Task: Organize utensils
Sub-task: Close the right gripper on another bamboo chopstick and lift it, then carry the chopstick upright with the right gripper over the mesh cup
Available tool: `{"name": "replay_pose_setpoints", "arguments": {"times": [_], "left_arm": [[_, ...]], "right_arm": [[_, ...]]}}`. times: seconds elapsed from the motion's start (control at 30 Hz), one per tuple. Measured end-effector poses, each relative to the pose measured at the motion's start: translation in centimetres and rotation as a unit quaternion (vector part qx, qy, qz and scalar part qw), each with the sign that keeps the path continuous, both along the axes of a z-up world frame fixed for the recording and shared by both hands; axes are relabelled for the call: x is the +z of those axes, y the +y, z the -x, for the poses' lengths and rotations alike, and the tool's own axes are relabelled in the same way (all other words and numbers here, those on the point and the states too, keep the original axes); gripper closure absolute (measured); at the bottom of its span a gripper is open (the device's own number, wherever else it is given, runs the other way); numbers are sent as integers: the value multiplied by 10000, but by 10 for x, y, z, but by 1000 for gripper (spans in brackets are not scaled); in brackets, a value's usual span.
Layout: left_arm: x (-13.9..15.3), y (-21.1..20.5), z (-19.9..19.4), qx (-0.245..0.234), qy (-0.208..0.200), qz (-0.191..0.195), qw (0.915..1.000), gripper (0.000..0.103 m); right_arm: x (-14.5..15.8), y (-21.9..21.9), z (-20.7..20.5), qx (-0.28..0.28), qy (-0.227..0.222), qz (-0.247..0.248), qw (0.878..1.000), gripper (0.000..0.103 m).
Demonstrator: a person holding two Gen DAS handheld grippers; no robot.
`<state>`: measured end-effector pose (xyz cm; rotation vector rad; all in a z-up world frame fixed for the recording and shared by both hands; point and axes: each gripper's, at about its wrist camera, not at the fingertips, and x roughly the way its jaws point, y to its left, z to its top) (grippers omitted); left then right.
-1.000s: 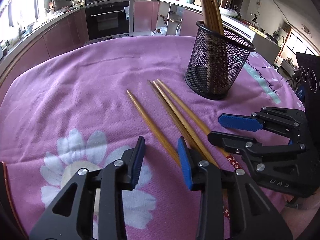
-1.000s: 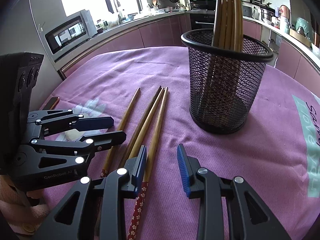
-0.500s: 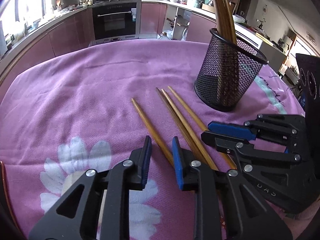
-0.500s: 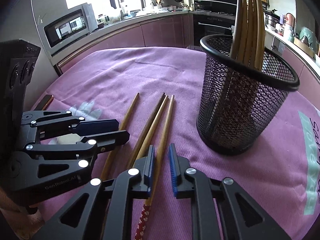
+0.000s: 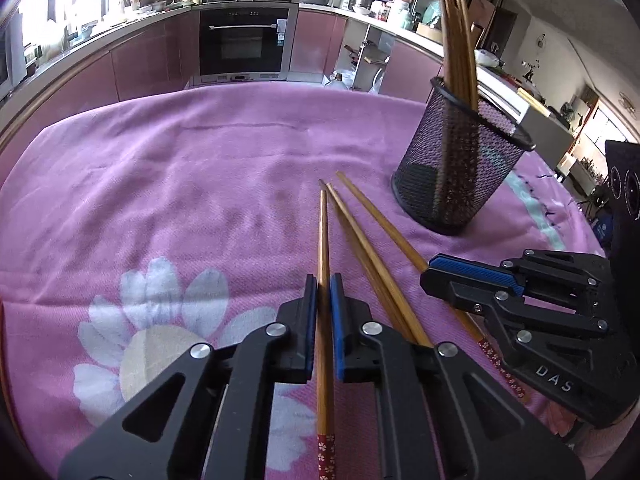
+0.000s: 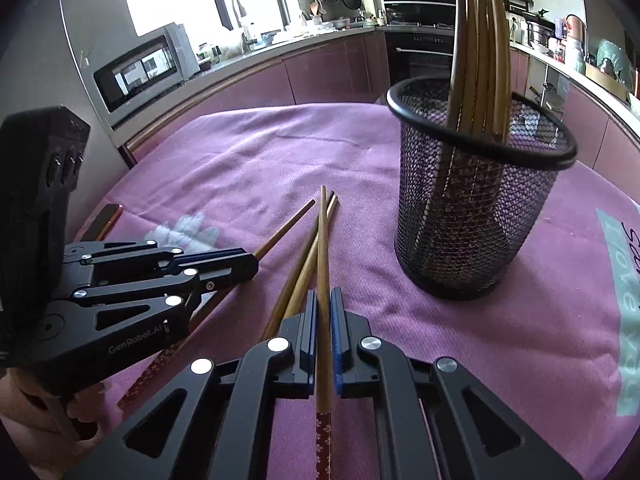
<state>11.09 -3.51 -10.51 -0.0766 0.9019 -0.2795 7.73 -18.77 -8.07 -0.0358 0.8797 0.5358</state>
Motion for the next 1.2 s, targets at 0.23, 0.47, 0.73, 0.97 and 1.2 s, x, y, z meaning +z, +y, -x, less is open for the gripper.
{"name": "replay_pose_setpoints", "arguments": {"times": [0.23, 0.47, 0.73, 0.97, 1.2], "left_arm": [[27, 6, 14, -185, -273, 336, 9989, 95], [60, 8, 26, -515, -474, 843, 9940, 96], [96, 7, 36, -800, -804, 1219, 9860, 95], [127, 4, 37, -922, -1132, 1409, 9792, 96], [157, -2, 28, -862, -1486, 1432, 9747, 96]], "right_arm": [[22, -11, 14, 44, -218, -335, 9992, 98], [45, -27, 23, -42, -447, -650, 9969, 98], [69, -49, 26, -250, -777, -940, 9922, 98], [93, -67, 27, -380, -1151, -1108, 9864, 98], [120, -77, 20, -474, -1552, -1116, 9804, 98]]}}
